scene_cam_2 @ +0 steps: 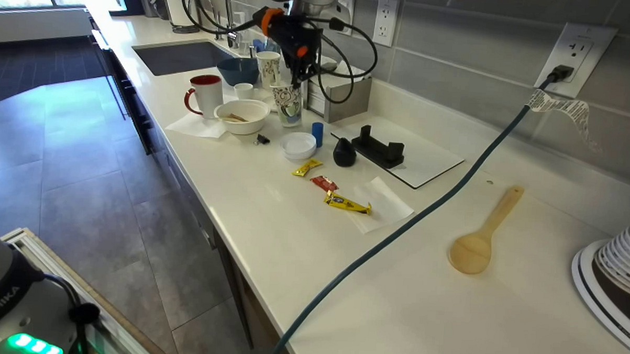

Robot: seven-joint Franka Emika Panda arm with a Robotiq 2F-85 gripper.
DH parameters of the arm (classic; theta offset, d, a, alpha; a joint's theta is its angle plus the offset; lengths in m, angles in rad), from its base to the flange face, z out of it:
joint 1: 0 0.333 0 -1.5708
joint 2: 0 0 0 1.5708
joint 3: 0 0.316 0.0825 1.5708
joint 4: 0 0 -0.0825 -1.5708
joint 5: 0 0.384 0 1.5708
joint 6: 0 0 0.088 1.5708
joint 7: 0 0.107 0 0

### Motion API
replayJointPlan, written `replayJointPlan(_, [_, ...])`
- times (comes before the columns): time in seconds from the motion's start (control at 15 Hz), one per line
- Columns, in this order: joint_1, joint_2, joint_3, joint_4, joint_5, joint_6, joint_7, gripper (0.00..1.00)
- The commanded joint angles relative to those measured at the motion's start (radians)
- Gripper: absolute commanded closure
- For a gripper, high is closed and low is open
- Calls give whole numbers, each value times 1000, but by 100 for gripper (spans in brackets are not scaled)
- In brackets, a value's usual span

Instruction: Take the paper cup off the blue block

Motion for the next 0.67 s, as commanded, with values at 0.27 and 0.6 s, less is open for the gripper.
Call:
replayJointPlan(0.27, [-71,-62,7,-103,239,9,-174,99])
replayJointPlan(0.6, [-56,-53,-13,-97,229,9,-173,66])
